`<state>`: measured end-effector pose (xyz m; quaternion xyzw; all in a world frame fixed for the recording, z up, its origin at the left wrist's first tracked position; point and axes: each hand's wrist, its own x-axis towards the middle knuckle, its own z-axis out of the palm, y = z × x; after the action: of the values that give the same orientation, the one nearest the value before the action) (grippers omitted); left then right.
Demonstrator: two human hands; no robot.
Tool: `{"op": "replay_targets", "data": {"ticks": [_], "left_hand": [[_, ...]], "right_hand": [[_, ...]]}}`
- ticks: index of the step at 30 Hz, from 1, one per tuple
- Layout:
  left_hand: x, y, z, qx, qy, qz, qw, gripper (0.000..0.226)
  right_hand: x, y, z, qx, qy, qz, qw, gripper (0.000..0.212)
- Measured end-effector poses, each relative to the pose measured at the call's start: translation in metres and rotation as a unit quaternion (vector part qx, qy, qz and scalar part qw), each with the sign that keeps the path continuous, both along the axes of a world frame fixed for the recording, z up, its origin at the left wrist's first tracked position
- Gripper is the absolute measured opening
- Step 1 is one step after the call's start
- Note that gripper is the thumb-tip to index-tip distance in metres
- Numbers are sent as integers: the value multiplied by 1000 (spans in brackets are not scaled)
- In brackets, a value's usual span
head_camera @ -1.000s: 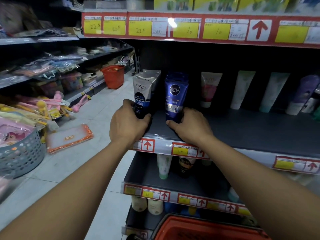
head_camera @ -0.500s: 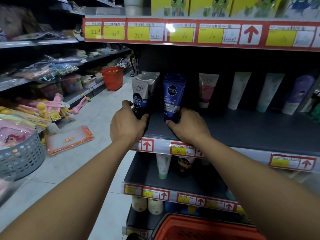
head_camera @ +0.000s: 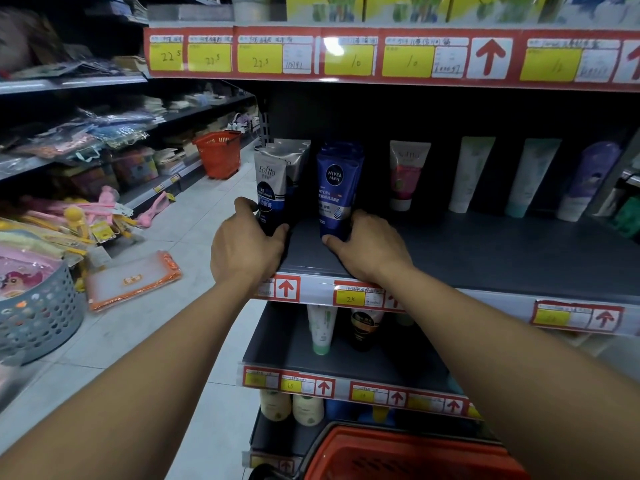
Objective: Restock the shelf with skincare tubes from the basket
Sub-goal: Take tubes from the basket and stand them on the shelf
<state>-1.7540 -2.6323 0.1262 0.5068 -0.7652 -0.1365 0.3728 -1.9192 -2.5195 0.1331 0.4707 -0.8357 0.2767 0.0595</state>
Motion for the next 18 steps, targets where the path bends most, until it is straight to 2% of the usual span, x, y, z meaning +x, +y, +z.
{"op": "replay_targets", "data": {"ticks": [14,18], "left_hand": [[1,2,0,-6,-2,-3,1000,64],[4,10,3,2,13,-12,1000,65]], "right_hand": [[2,2,2,7,-7,3,1000,63],[6,9,7,-2,-19,7,1000,50]]}}
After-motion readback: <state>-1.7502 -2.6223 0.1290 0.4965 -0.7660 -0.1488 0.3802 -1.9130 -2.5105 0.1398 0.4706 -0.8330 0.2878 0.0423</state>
